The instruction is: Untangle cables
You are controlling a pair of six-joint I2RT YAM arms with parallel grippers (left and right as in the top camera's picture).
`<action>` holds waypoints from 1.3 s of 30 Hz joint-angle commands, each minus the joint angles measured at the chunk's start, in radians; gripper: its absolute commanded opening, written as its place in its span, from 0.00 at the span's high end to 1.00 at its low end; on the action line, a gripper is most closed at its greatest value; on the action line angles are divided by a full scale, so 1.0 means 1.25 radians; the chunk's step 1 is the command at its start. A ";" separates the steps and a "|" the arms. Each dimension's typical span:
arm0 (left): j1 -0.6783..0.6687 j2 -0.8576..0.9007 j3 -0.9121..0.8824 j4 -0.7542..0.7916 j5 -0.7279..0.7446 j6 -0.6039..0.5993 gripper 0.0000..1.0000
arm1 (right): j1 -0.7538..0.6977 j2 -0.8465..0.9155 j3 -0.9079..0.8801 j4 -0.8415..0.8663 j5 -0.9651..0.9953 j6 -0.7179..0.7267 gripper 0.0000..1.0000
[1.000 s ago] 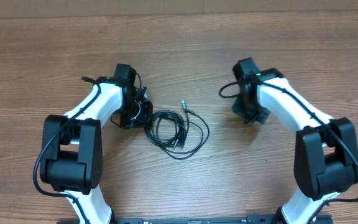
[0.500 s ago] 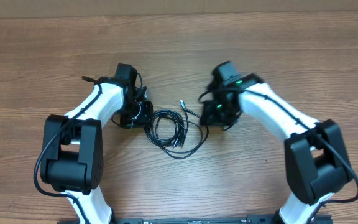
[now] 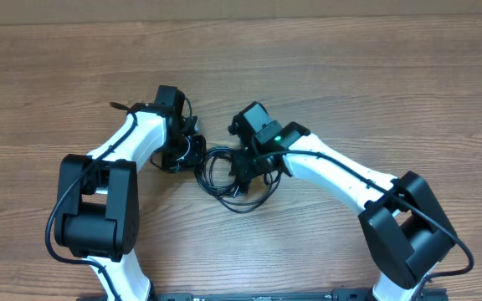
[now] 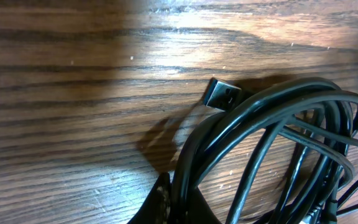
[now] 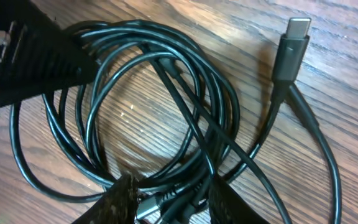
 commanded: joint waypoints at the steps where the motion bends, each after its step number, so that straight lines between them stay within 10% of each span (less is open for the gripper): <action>1: -0.006 -0.012 0.000 0.003 -0.019 -0.011 0.96 | 0.005 0.031 -0.006 0.011 0.028 0.016 0.66; 11: -0.006 -0.012 0.000 0.001 -0.019 -0.011 0.96 | 0.005 0.100 -0.006 0.067 0.066 0.055 0.72; 15: -0.006 -0.012 0.000 0.000 -0.019 -0.011 0.96 | 0.005 0.103 -0.006 0.065 0.069 0.060 0.96; 27: -0.006 -0.012 0.000 -0.008 -0.017 -0.011 0.96 | -0.037 0.066 0.043 -0.185 0.357 0.536 0.96; 39: -0.006 -0.012 0.000 -0.012 -0.020 -0.011 0.96 | -0.231 0.025 0.044 -0.300 0.385 0.580 0.96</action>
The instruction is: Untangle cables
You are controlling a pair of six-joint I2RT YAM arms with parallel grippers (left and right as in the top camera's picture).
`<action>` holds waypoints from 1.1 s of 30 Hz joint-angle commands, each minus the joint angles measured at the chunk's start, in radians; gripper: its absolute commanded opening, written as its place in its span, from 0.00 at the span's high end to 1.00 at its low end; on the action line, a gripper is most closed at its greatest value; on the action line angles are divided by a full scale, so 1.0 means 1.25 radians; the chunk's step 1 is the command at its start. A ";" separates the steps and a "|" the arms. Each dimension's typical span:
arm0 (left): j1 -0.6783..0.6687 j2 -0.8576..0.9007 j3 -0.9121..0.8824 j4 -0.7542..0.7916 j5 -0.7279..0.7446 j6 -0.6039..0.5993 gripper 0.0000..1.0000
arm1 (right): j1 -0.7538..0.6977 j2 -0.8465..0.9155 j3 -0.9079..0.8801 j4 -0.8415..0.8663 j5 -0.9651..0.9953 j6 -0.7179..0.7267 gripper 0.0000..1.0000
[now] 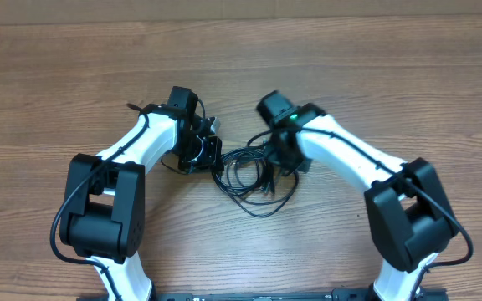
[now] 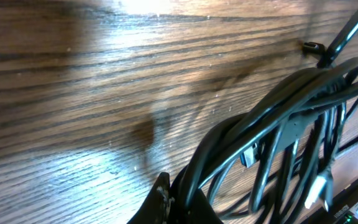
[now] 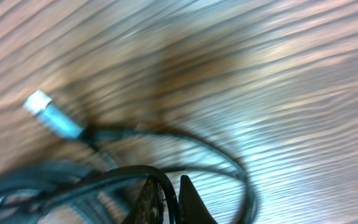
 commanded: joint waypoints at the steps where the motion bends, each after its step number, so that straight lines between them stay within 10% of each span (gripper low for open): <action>1: 0.042 -0.012 0.000 -0.018 -0.153 -0.012 0.96 | -0.113 -0.016 -0.015 -0.052 0.190 0.043 0.96; 26: 0.042 -0.012 0.000 -0.024 -0.157 -0.013 0.87 | -0.306 -0.109 -0.001 -0.141 0.187 0.007 0.89; 33: 0.042 -0.030 0.016 -0.017 -0.056 0.066 0.78 | -0.304 -0.205 0.022 -0.071 -0.035 -0.286 0.78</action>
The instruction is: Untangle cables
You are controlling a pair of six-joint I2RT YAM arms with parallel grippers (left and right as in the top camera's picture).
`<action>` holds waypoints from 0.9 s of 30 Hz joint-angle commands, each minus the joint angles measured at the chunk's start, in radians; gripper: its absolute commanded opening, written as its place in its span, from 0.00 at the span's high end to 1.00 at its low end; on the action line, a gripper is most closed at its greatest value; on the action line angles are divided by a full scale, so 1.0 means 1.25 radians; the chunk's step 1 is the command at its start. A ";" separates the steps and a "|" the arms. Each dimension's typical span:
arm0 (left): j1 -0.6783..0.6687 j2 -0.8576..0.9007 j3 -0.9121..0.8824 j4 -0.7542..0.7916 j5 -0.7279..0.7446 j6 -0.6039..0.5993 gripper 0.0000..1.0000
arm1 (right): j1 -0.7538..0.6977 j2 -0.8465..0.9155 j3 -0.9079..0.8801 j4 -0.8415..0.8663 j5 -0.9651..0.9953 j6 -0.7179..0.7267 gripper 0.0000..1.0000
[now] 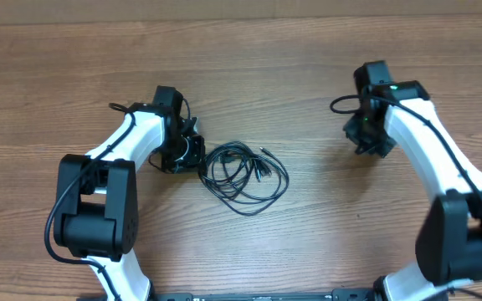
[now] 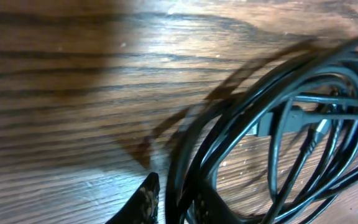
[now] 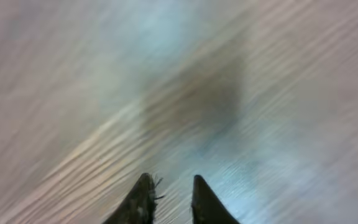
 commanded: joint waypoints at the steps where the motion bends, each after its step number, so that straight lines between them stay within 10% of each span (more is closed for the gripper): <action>1: -0.007 -0.037 0.026 0.008 0.070 0.077 0.72 | 0.014 -0.063 0.023 0.028 -0.179 -0.228 0.71; 14: -0.062 -0.051 0.060 0.150 -0.011 0.145 0.27 | 0.014 -0.062 0.022 -0.020 -0.331 -0.308 0.63; 27: -0.144 -0.040 0.036 0.165 -0.162 0.196 0.33 | 0.014 -0.062 0.022 -0.034 -0.333 -0.308 0.63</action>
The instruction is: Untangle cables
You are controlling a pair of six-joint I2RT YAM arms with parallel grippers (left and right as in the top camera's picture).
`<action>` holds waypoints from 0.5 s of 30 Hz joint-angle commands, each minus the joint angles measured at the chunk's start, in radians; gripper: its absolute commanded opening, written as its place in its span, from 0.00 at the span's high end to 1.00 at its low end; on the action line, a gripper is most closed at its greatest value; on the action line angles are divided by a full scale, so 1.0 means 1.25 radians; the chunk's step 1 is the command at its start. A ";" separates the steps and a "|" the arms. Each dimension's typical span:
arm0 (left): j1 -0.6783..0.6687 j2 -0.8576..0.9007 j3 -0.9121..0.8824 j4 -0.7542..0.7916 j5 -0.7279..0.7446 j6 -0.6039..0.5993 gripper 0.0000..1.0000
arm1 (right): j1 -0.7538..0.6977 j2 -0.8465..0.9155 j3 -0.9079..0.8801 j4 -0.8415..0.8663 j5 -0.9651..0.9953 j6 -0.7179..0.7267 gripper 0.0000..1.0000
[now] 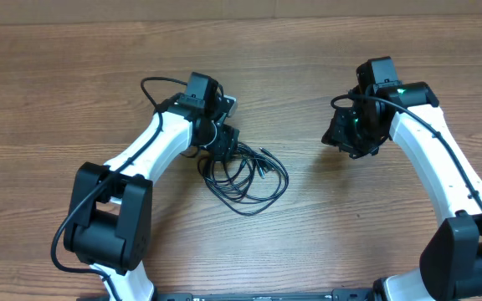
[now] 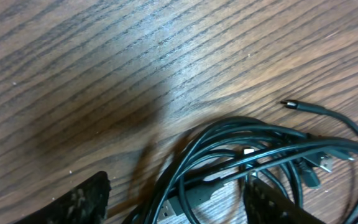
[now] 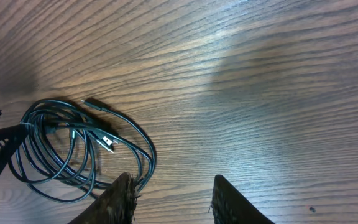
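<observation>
A tangle of thin black cables (image 1: 243,177) lies coiled on the wooden table, plugs and loose ends lying within and beside the loops. My left gripper (image 1: 224,149) hovers at the coil's upper left edge. In its wrist view the left gripper (image 2: 173,202) is open wide, with loops (image 2: 253,155) and a USB plug (image 2: 194,200) lying between the fingers. My right gripper (image 1: 339,138) is well to the right of the coil. In the right wrist view it (image 3: 174,202) is open over bare wood, the coil (image 3: 79,146) off to its left.
The wooden table (image 1: 308,67) stretches all around the coil. A thin connector end (image 2: 297,106) sticks out from the top of the loops. Both white arms reach in from the near edge, one on each side.
My left gripper was closed around loops at the coil's left edge; now it is open wide at the upper left. The right gripper has opened wider and now faces the coil.
At first both grippers were at the coil, the left shut on loops at its left side, the right around loops on its right. Then both were shut on loops. Later the right gripper was far to the right, free of the cables. Now the left one is open too.
</observation>
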 commanded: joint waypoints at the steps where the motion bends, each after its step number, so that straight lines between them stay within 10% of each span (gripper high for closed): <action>1: -0.007 0.002 -0.016 0.009 -0.044 0.036 0.34 | 0.003 -0.009 0.013 -0.001 -0.017 -0.017 0.63; 15: -0.008 0.023 -0.046 0.012 -0.055 0.032 0.60 | 0.003 -0.009 0.013 -0.007 -0.028 -0.017 0.63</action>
